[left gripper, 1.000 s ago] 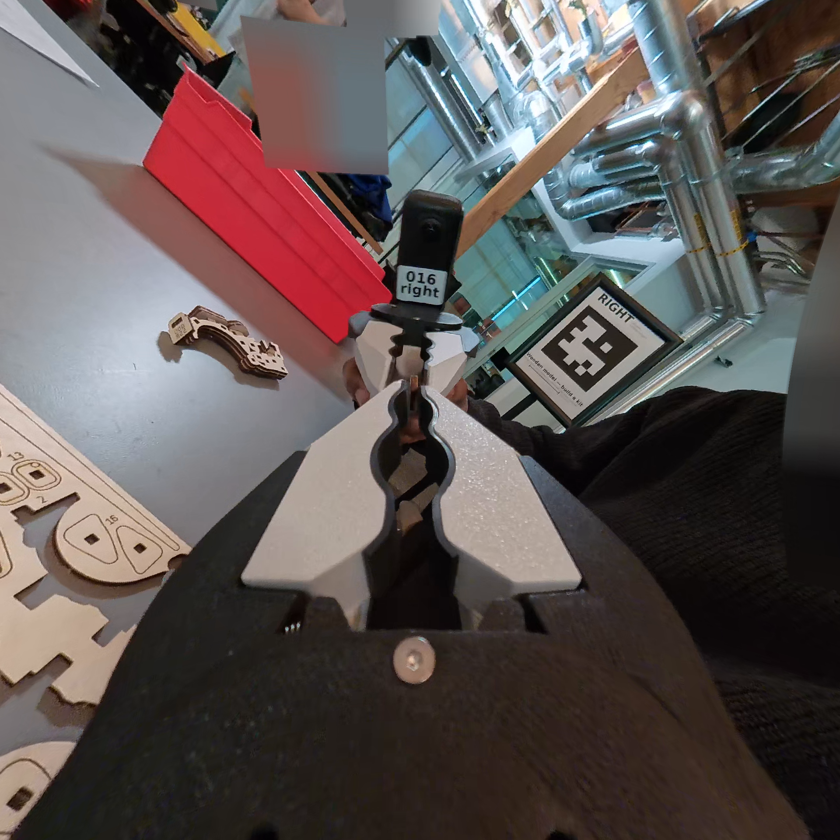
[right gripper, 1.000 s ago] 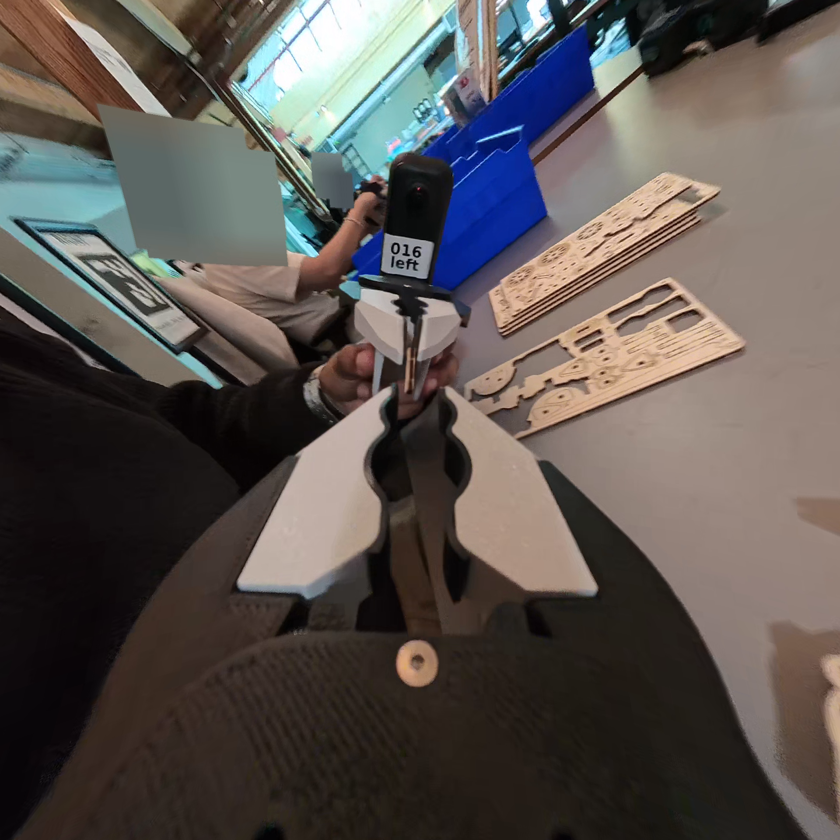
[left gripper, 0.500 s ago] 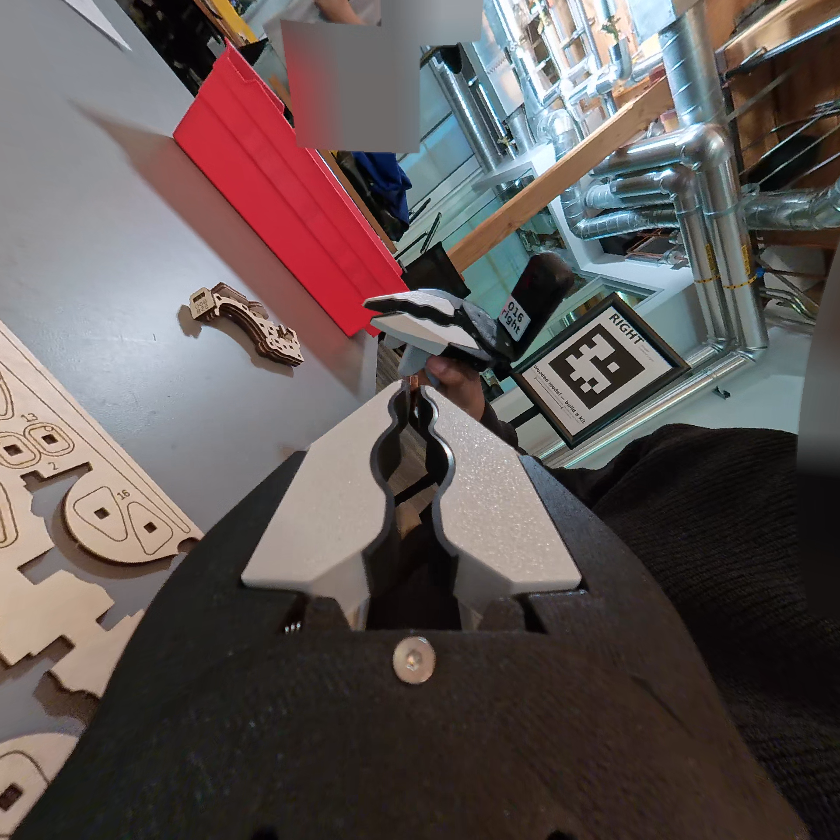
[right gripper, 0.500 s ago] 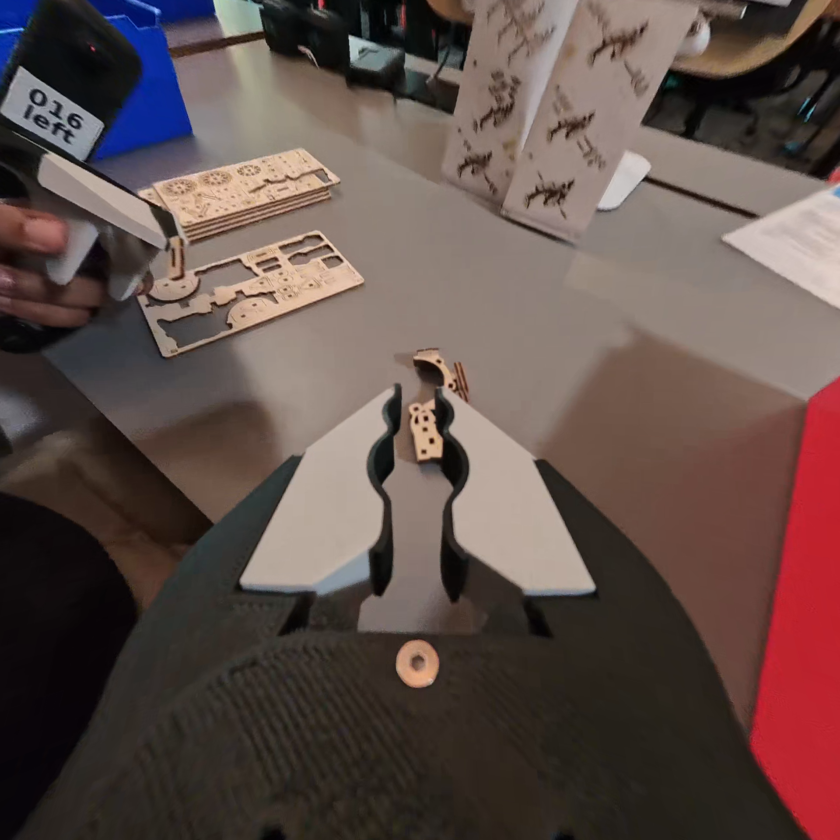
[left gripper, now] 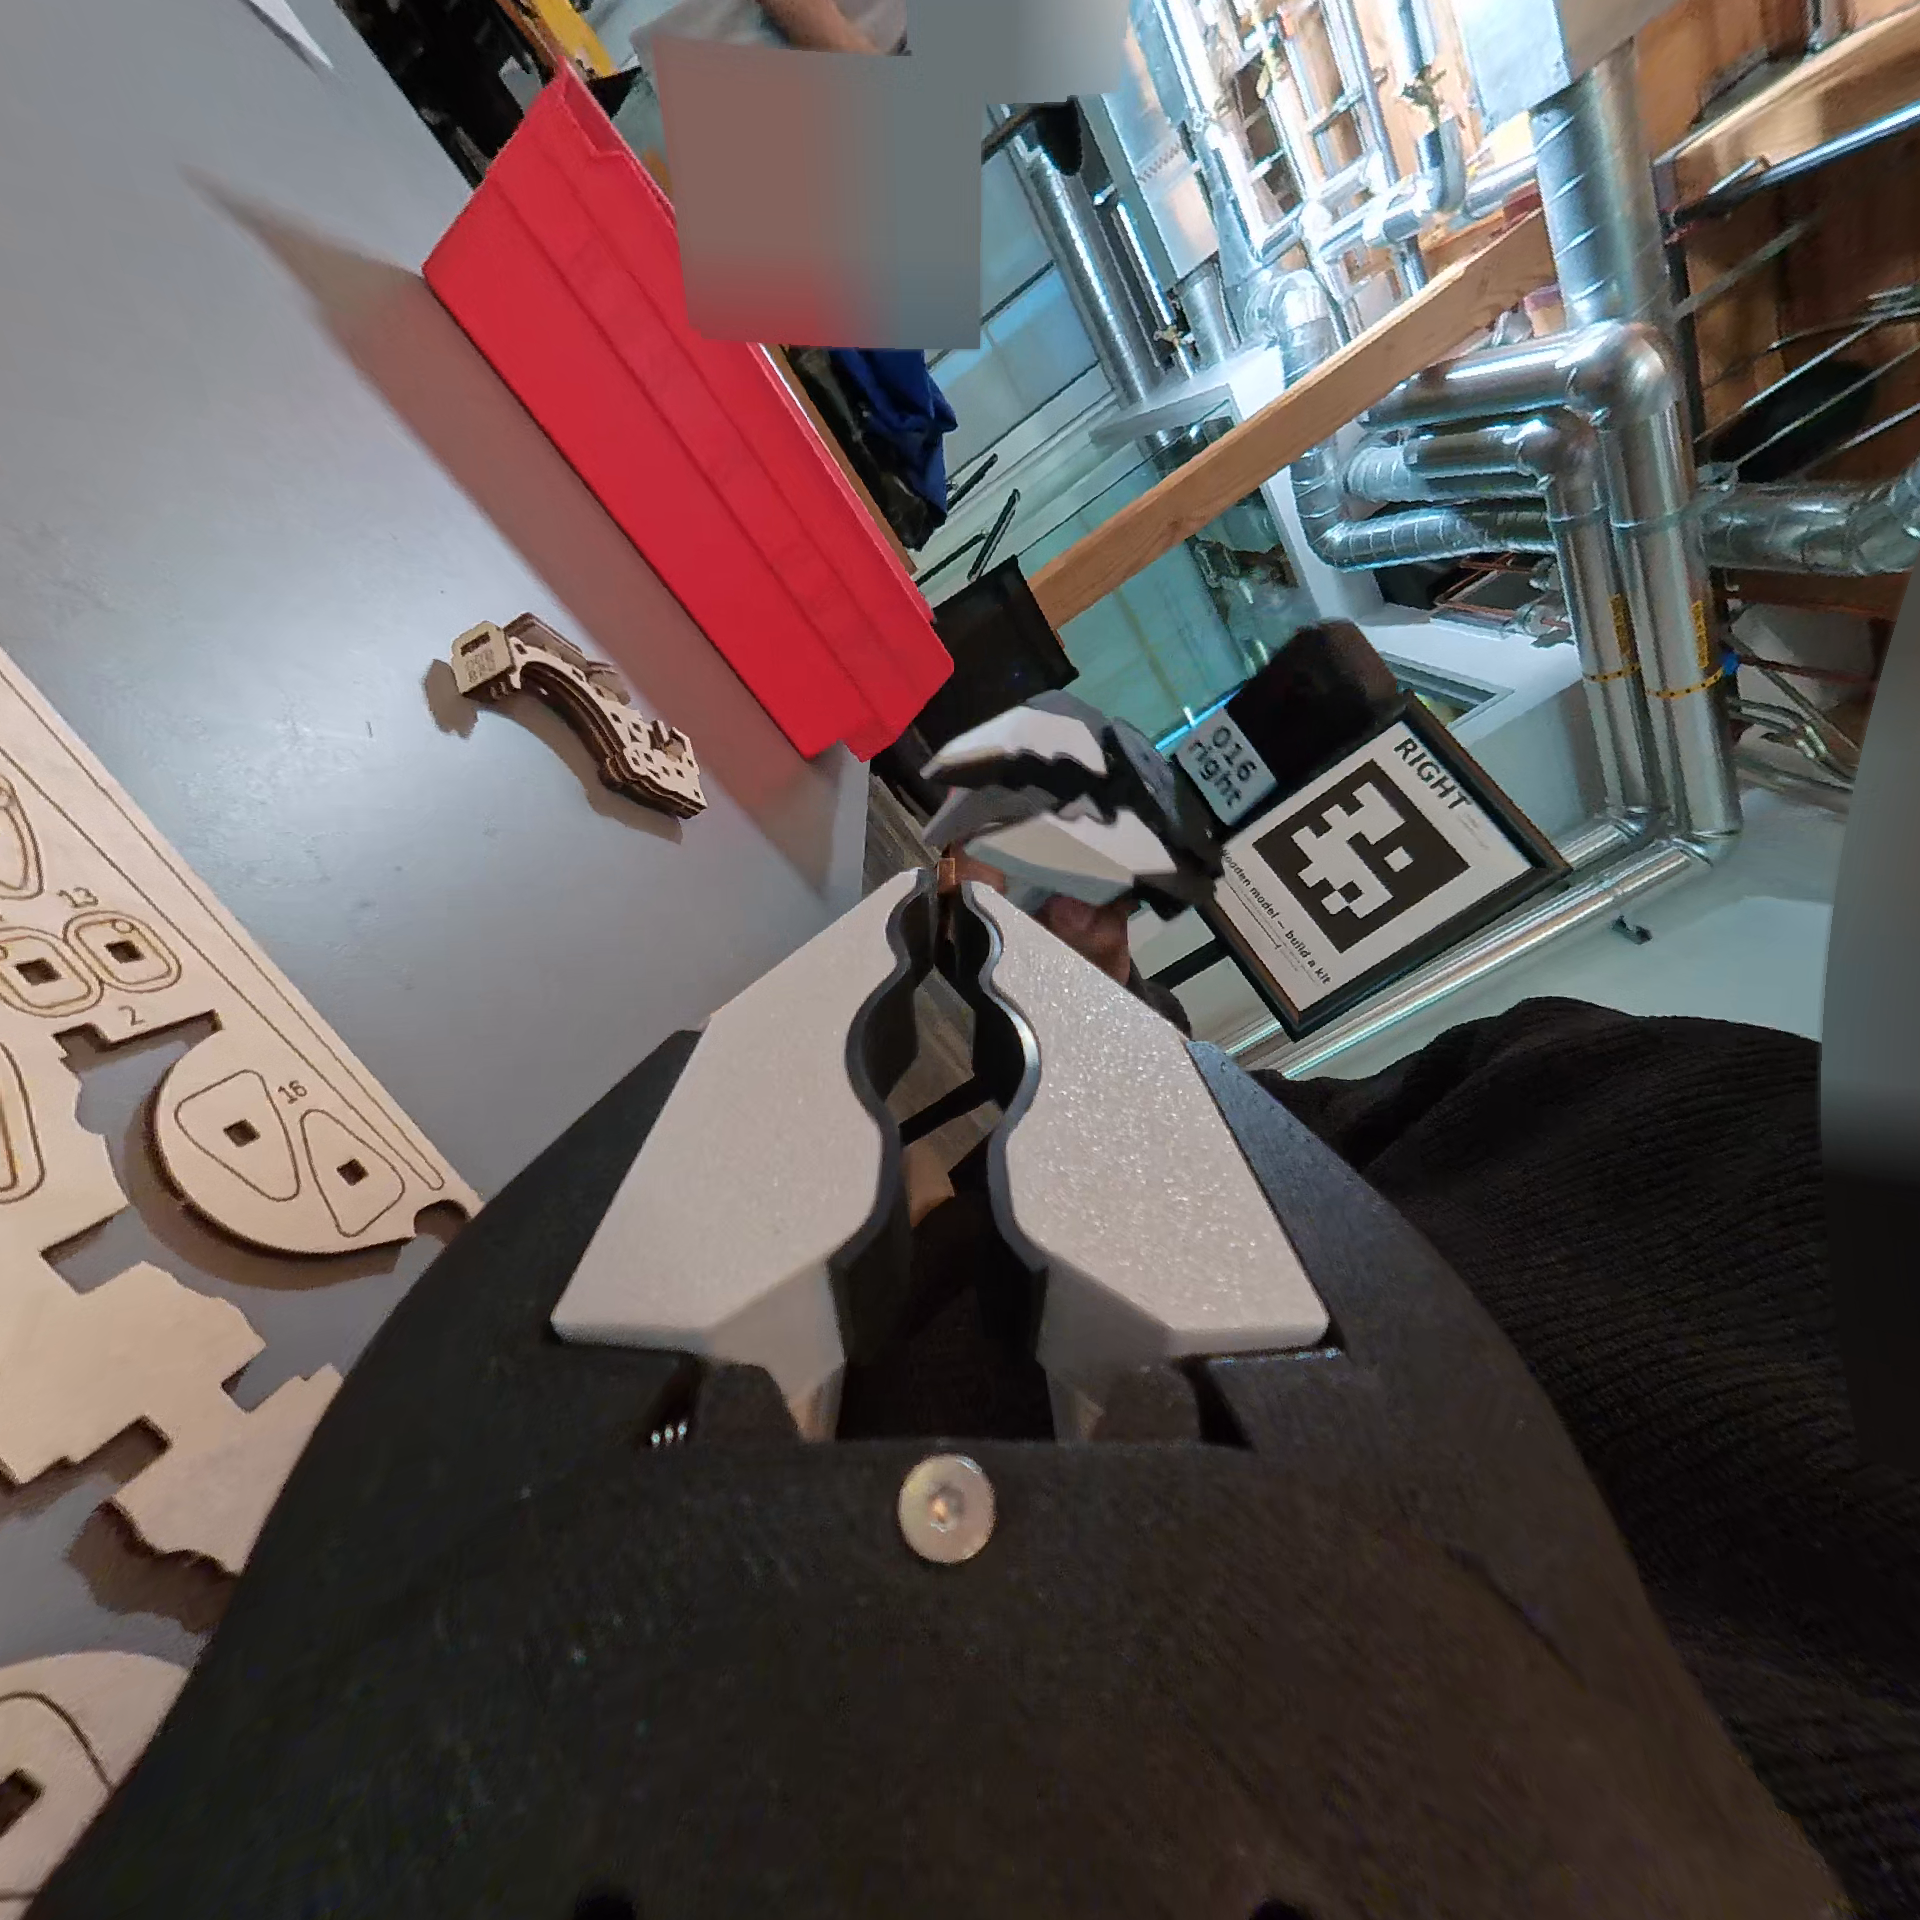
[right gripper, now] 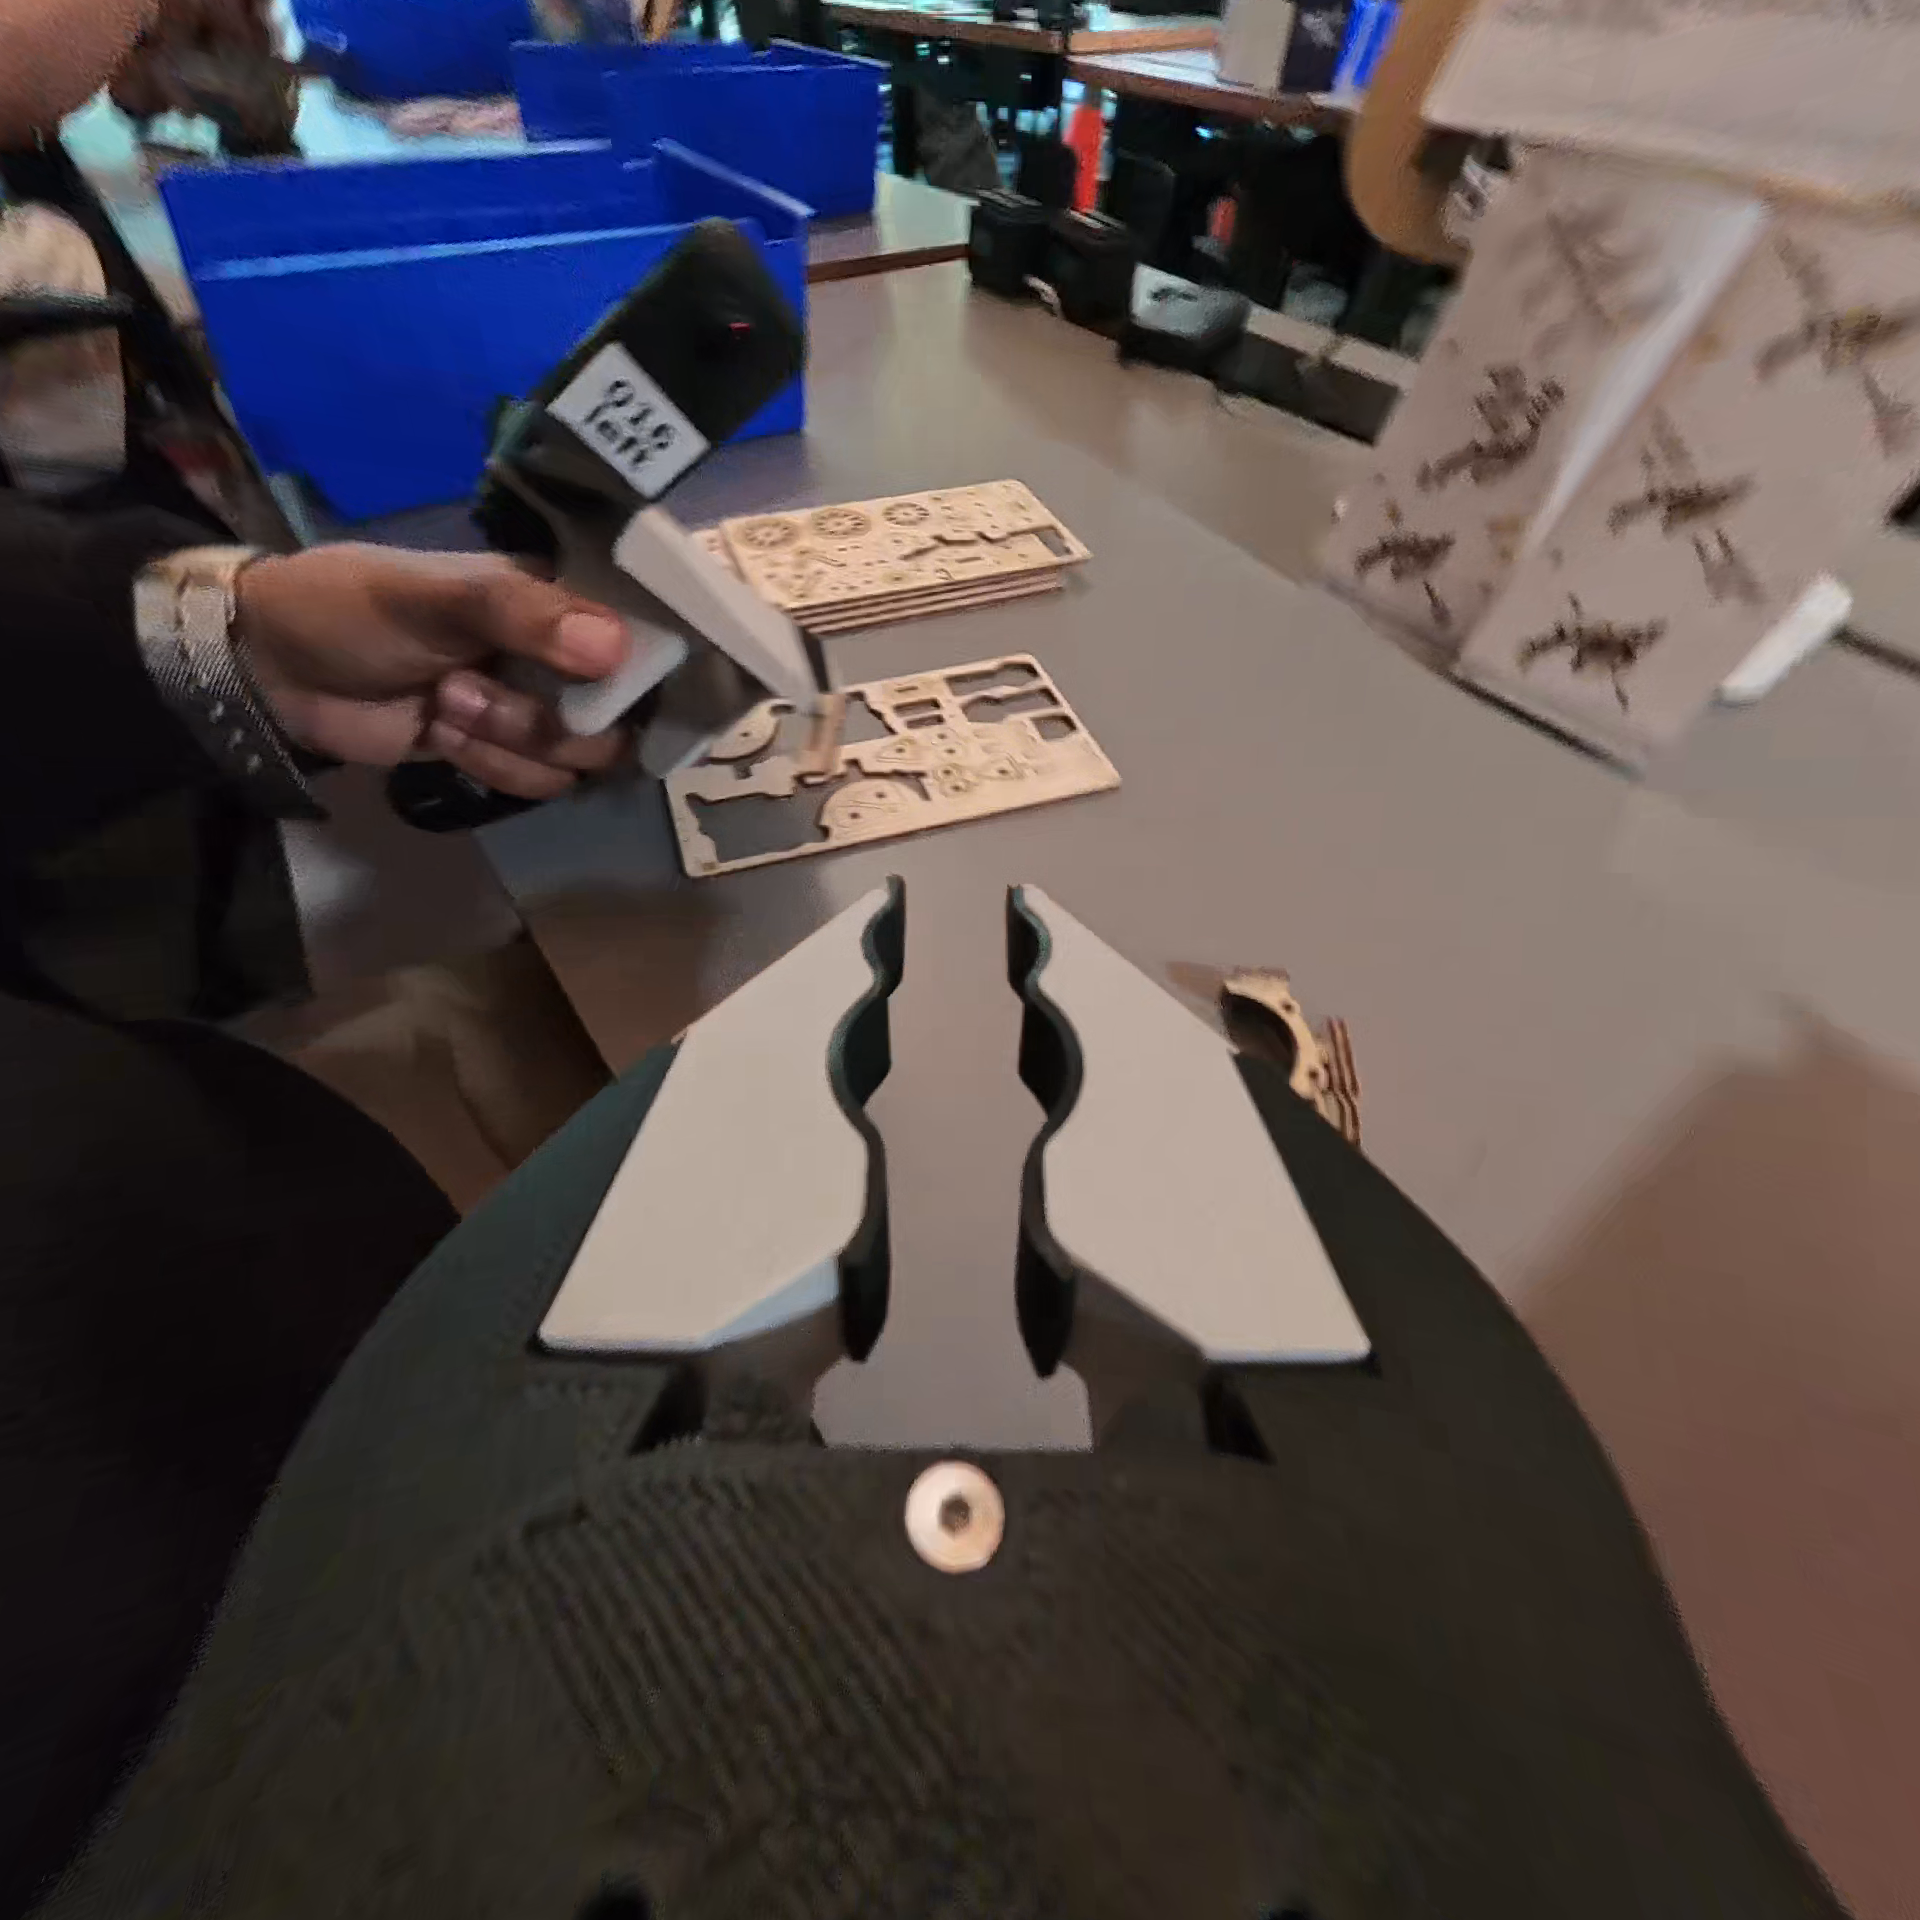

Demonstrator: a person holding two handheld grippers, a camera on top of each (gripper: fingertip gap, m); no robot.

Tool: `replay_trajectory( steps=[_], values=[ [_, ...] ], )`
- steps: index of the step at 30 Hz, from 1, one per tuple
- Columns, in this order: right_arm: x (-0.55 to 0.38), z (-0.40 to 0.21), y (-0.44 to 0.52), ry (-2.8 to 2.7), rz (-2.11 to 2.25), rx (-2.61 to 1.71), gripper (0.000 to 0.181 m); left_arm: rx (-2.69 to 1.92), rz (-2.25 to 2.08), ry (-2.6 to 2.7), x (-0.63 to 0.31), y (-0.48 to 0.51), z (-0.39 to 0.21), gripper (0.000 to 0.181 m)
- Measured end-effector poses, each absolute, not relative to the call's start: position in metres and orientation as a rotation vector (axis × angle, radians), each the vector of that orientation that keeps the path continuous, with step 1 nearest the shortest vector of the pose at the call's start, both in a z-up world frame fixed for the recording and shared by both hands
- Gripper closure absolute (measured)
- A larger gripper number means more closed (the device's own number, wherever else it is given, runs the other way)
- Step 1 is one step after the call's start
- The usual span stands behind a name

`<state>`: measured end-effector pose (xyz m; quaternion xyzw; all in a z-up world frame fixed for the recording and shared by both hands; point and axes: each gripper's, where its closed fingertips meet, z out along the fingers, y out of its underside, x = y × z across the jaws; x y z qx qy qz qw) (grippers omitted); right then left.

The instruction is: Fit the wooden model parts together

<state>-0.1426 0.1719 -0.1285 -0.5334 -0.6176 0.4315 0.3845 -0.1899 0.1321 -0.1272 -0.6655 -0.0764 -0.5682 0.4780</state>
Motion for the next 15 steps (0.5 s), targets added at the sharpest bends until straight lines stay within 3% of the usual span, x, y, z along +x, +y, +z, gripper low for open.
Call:
replay_trajectory(
  steps=[8,15],
  values=[
    [-0.153,-0.145,0.128,-1.835,0.544,-0.861,0.156,-1.777,-1.416,-0.113,-0.166,0.129,-0.145,0.180],
    [-0.153,-0.168,0.120,-1.953,0.269,-0.672,0.151,-1.860,-1.422,-0.056,-0.151,0.125,-0.155,0.180]
  ],
)
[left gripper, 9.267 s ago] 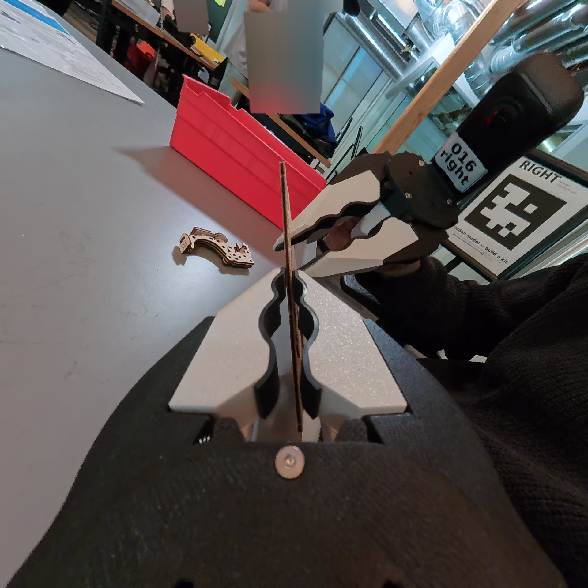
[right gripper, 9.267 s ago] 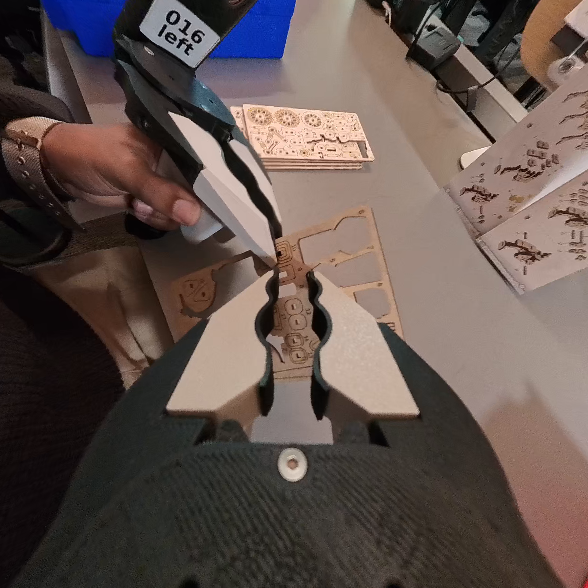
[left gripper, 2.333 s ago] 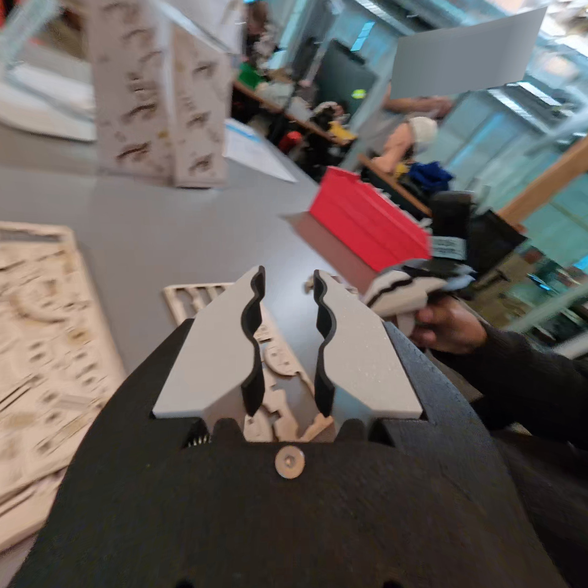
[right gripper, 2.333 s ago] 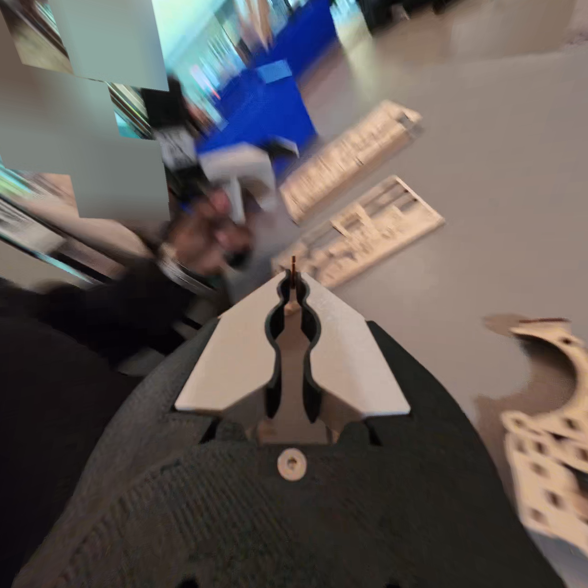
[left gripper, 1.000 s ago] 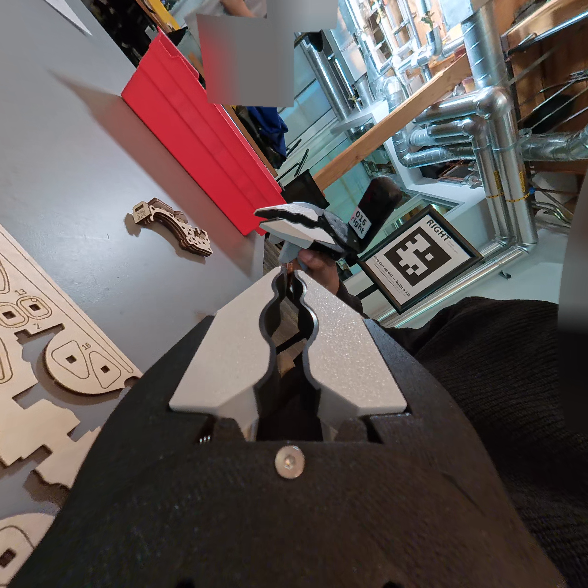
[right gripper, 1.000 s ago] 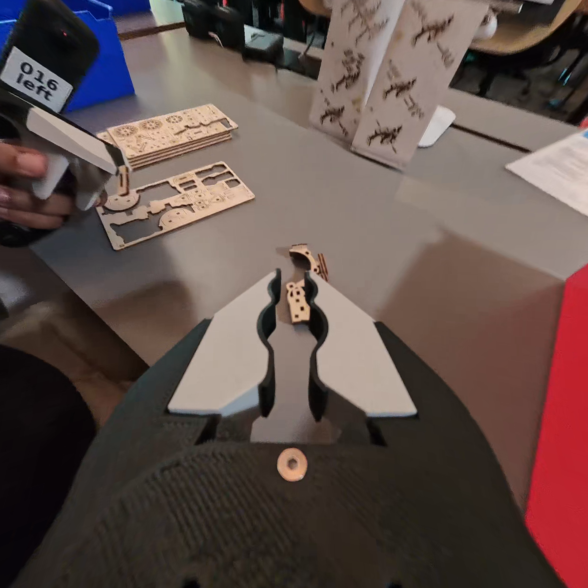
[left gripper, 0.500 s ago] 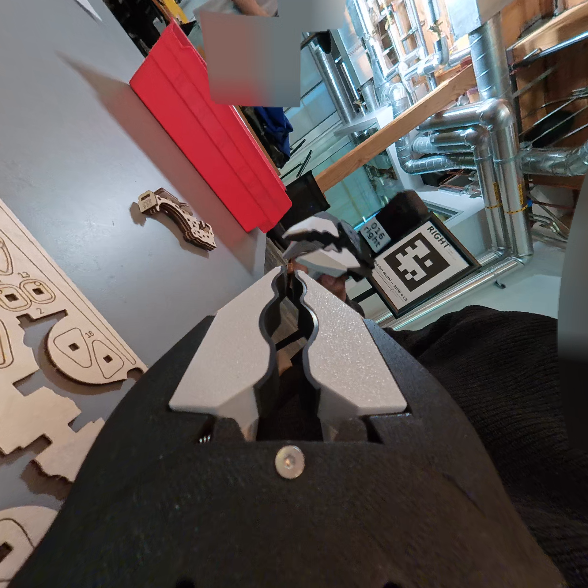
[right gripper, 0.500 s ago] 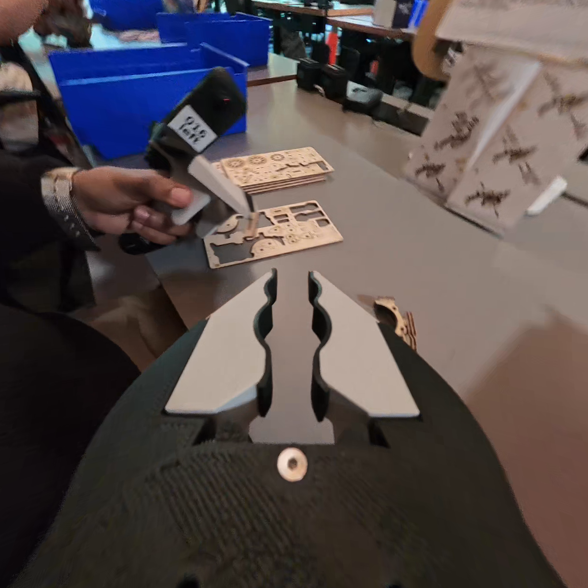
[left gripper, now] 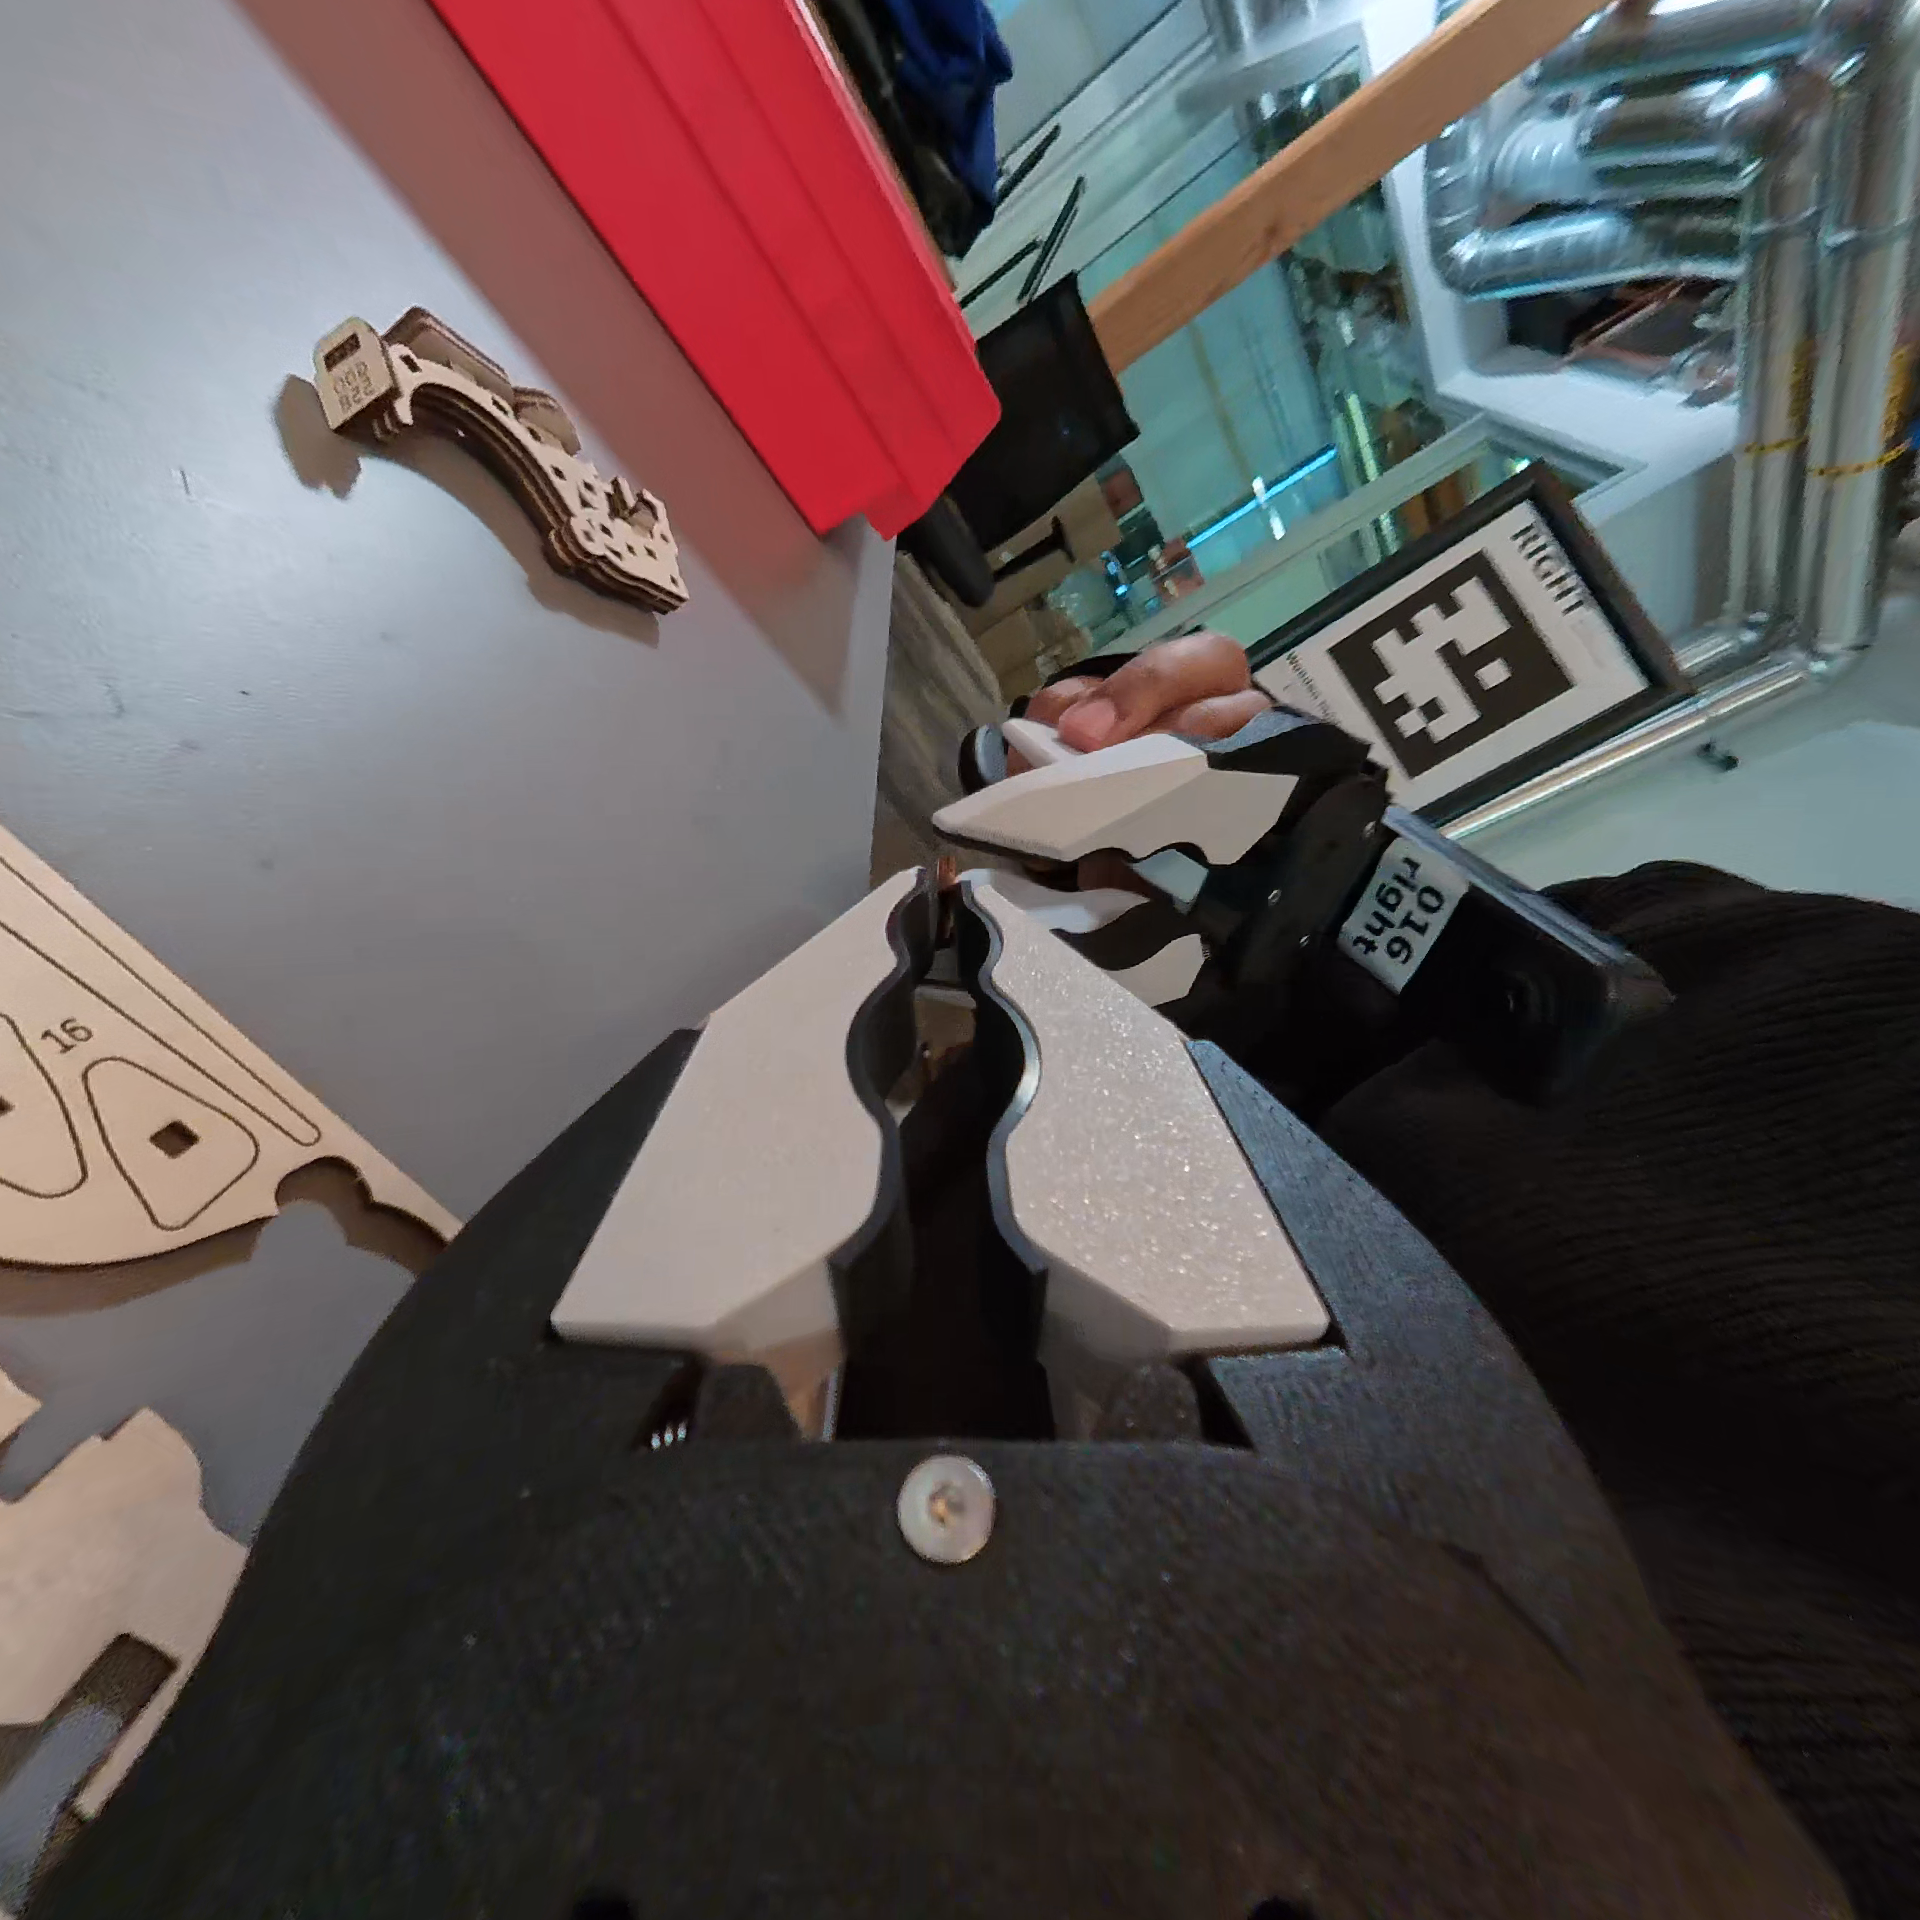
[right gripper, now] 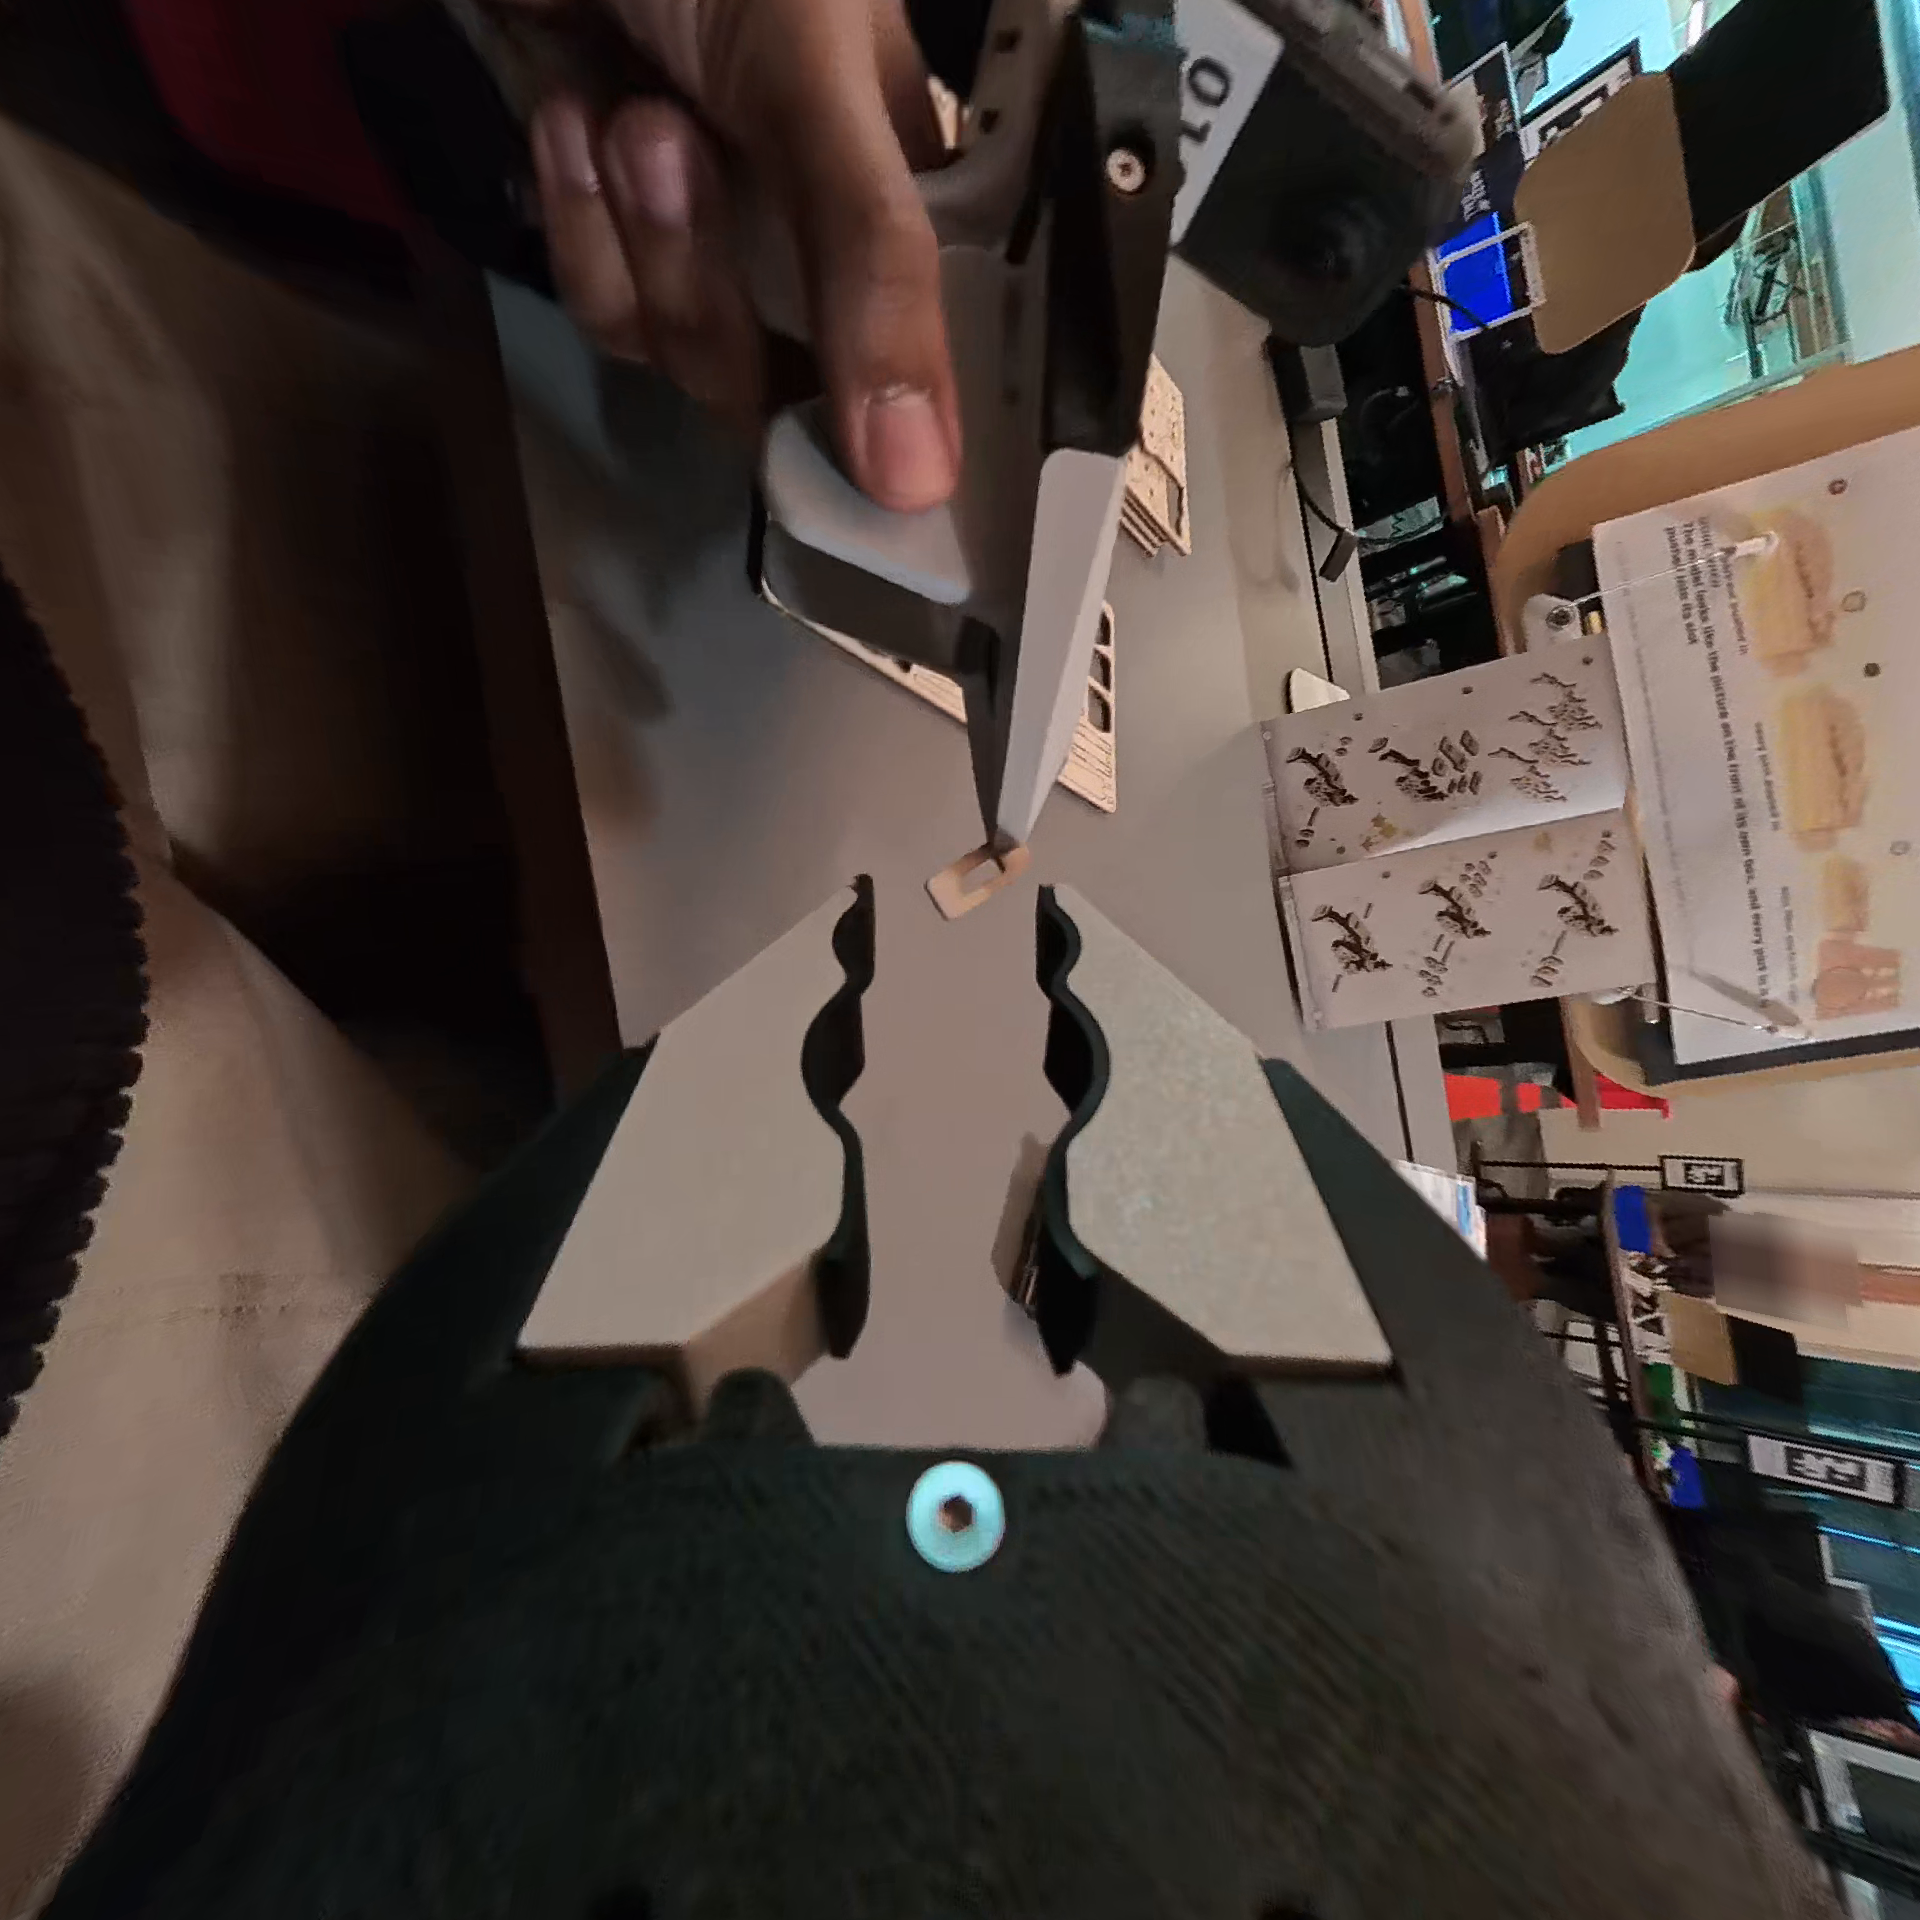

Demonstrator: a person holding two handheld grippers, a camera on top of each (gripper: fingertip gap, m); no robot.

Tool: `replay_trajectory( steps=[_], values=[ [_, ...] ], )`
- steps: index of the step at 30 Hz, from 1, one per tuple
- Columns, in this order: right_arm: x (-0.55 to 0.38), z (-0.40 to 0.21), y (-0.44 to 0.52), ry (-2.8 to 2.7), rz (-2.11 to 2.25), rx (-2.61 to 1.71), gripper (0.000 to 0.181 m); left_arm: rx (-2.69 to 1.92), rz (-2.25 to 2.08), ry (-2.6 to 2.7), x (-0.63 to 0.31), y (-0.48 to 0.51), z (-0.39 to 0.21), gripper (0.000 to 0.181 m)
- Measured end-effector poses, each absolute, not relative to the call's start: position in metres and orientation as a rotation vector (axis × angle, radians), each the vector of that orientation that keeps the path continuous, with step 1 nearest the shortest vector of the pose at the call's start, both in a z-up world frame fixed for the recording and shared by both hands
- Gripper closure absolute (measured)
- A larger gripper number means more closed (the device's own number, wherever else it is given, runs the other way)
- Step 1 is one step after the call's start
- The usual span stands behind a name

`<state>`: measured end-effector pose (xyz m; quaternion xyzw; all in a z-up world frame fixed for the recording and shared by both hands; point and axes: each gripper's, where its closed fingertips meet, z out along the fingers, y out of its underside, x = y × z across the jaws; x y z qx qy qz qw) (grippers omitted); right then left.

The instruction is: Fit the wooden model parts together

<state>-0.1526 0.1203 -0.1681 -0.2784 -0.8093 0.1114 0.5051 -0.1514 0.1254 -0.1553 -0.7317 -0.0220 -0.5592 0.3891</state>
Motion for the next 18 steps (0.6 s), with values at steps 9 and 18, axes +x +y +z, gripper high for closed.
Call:
replay_trajectory(
  steps=[9,18],
  values=[
    [-0.152,-0.177,0.118,-1.988,0.224,-0.644,0.161,-1.957,-1.341,0.008,-0.145,0.124,-0.167,0.180],
    [-0.156,-0.154,0.132,-1.844,0.426,-0.841,0.161,-1.700,-1.494,-0.087,-0.157,0.127,-0.134,0.175]
  ],
)
